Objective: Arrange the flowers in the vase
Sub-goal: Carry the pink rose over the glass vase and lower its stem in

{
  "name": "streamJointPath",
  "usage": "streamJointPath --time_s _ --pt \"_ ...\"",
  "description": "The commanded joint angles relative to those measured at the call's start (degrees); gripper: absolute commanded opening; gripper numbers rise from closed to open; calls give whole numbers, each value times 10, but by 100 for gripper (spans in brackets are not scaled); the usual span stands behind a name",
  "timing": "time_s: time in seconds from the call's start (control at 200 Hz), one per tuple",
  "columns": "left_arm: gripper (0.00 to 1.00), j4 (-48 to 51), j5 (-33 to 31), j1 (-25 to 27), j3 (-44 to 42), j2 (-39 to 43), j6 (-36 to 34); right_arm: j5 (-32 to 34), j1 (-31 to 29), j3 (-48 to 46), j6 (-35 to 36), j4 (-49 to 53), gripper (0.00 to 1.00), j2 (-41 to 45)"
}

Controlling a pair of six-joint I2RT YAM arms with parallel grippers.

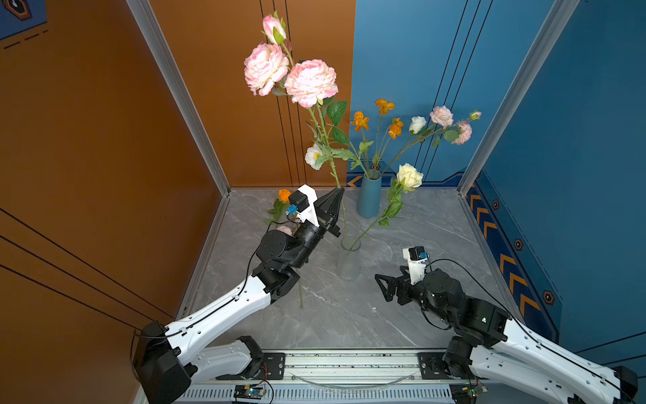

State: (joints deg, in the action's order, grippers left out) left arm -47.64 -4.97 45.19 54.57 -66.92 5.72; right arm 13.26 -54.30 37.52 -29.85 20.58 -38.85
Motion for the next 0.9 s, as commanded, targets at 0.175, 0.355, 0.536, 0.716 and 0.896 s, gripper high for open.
streamJointPath --time_s 0.175,0.355,0.536,0.716,0.896 --pt "0 -87 -30 7 -13 -38 -3 -26 9 2 20 -14 100 -21" --pt "0 -151 -62 15 -55 -63 4 -43 19 6 31 -19 100 -34" --pt "0 -208 -120 48 -88 -95 -23 -62 32 -2 34 -32 100 -35" --pt "0 -228 -137 68 -97 -137 -36 -69 35 -12 28 -34 100 -27" --pt "0 -225 -143 71 -124 -156 -29 -63 37 -29 18 -34 100 -3"
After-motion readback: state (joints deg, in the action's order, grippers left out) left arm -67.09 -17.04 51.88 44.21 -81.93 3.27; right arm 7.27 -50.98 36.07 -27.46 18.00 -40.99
